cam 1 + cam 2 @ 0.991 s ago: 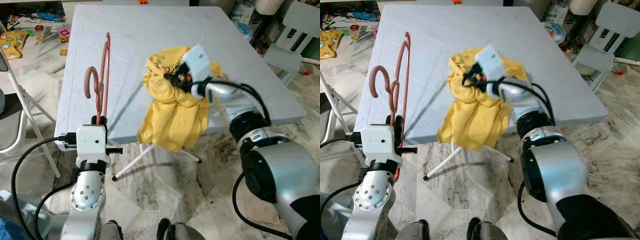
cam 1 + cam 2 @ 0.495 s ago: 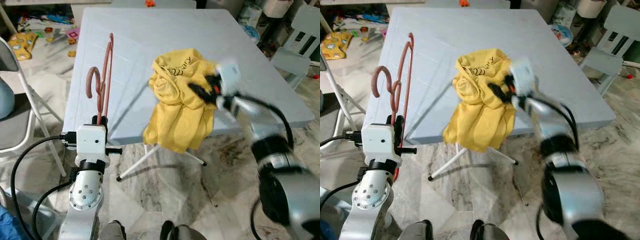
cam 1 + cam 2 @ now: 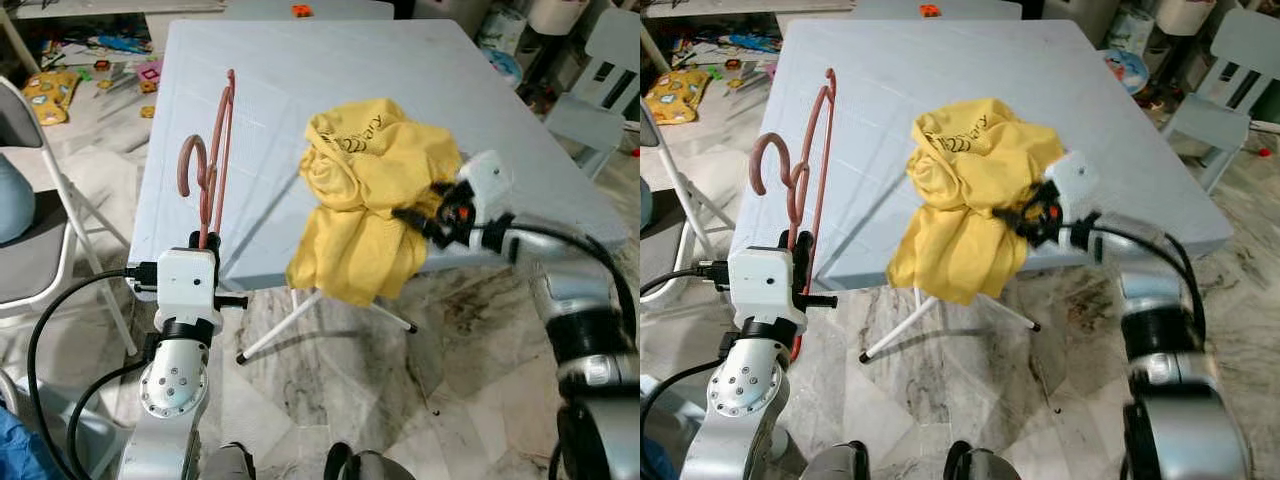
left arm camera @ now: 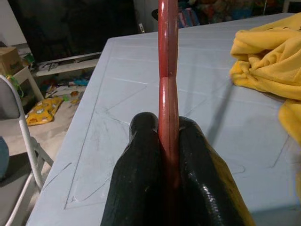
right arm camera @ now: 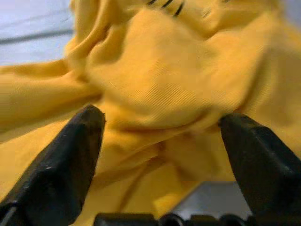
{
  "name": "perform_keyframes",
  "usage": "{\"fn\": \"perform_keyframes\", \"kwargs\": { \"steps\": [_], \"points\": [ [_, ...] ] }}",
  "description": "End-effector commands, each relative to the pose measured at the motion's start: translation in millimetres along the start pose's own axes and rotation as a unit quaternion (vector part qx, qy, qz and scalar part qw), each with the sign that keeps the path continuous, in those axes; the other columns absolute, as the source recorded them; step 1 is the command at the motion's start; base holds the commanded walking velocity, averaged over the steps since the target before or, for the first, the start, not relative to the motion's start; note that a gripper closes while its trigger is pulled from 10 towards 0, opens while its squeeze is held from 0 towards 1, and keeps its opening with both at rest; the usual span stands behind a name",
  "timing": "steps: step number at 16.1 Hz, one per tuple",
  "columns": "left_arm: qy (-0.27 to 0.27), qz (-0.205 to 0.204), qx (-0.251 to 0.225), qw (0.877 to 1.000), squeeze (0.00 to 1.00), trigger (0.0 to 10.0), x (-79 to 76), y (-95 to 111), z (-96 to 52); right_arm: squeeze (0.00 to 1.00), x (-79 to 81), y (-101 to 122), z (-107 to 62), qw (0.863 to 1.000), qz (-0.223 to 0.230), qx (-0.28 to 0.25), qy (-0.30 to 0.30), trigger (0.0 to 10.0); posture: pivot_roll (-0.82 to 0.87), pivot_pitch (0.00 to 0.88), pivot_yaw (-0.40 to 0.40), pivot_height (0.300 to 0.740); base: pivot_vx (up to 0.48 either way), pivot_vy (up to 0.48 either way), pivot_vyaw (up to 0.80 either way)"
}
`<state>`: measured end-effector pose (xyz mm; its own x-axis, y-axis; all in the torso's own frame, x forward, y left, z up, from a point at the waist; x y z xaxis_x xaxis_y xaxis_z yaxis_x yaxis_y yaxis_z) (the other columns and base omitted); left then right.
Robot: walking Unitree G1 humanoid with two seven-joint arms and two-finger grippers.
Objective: Hang hanger
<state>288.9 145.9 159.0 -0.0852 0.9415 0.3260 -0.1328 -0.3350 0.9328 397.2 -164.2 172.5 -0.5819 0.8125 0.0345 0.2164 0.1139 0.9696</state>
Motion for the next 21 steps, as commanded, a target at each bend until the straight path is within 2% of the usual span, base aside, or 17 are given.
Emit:
{"fn": "perform_keyframes", "kwargs": {
  "steps": [1, 3, 5, 6, 7, 8, 9, 12, 13, 18, 20, 21],
  "points": [
    [-0.001, 0.001, -0.002, 1.000, 0.00, 10.0, 0.2, 0, -0.4, 1.00, 10.0, -3, 1.1, 1.000, 0.011, 0.009, 0.019, 10.0, 0.09, 0.146, -0.056, 0.740, 0.000, 0.000, 0.00],
    [-0.002, 0.001, -0.001, 1.000, 0.00, 10.0, 0.0, -1, -0.9, 1.00, 27.6, -21, 8.2, 0.997, 0.061, 0.031, 0.045, 10.0, 0.10, 0.148, -0.058, 0.740, 0.000, 0.000, 0.00],
    [-0.002, 0.001, 0.001, 1.000, 0.00, 10.0, 0.2, -1, -1.0, 1.00, 34.6, -33, 12.7, 0.996, 0.072, 0.046, 0.039, 10.0, 0.10, 0.150, -0.056, 0.740, 0.000, 0.000, 0.00],
    [-0.002, 0.001, 0.001, 1.000, 0.00, 10.0, 0.3, -1, -1.4, 0.25, 38.0, -40, 16.3, 0.997, 0.061, 0.053, 0.019, 10.0, 0.10, 0.151, -0.056, 0.740, 0.000, 0.000, 0.00],
    [-0.003, 0.001, 0.001, 1.000, 0.00, 10.0, -0.2, -1, -1.7, 0.00, 40.7, -44, 23.1, 0.996, 0.071, 0.051, -0.012, 10.0, 0.10, 0.152, -0.056, 0.740, 0.000, 0.000, 0.00],
    [-0.004, 0.000, 0.001, 1.000, 0.00, 10.0, -0.7, -1, -1.7, 0.00, 41.2, -46, 27.8, 0.995, 0.074, 0.048, -0.042, 10.0, 0.10, 0.152, -0.056, 0.740, 0.000, 0.000, 0.00],
    [-0.004, 0.000, 0.001, 1.000, 0.00, 10.0, -1.2, -1, -2.1, 0.00, 47.5, -50, 32.1, 0.995, 0.075, 0.049, -0.052, 0.0, 0.10, 0.154, -0.058, 0.740, 0.000, 0.000, 0.00],
    [-0.003, 0.000, 0.003, 1.000, 0.00, 10.0, -1.5, -1, -3.3, 0.00, 73.8, -63, 44.6, 0.993, 0.088, 0.056, -0.051, 0.0, 0.11, 0.157, -0.063, 0.740, 0.000, 0.000, 0.00],
    [-0.002, -0.001, 0.004, 1.000, 0.00, 10.0, -1.4, -2, -3.6, 0.00, 78.0, -66, 46.7, 0.993, 0.092, 0.057, -0.051, 0.0, 0.11, 0.158, -0.065, 0.740, 0.000, 0.000, 0.00],
    [0.000, -0.002, 0.007, 1.000, 0.00, 10.0, -2.3, -2, -4.8, 0.00, 84.0, -62, 60.7, 0.983, 0.163, 0.044, -0.066, 0.0, 0.11, 0.163, -0.073, 0.740, 0.000, 0.000, 0.00],
    [0.002, -0.002, 0.007, 1.000, 0.00, 10.0, -1.2, -2, -5.0, 0.00, 82.5, -59, 65.1, 0.981, 0.177, 0.037, -0.075, 0.0, 0.12, 0.165, -0.076, 0.740, 0.000, 0.000, 0.00],
    [0.004, -0.001, 0.009, 1.000, 0.00, 10.0, -0.5, -2, -5.7, 0.00, 84.0, -53, 72.9, 0.979, 0.187, 0.029, -0.079, 0.0, 0.12, 0.166, -0.077, 0.740, 0.000, 0.000, 0.00]
  ]
}}
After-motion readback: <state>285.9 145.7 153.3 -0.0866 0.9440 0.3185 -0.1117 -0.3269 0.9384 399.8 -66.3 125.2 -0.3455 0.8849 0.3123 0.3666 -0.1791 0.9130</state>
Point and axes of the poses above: a point about 5 cm out from each wrist's last joint towards the gripper, its own z axis pointing out of the wrist towards the gripper, its own y axis along the axis of the wrist's last joint, x = y × z, the point moved 4 cm from there along z, pointing out of the wrist towards the gripper, and after that the axes turned 10 degrees about z, right-handed, at the moved point
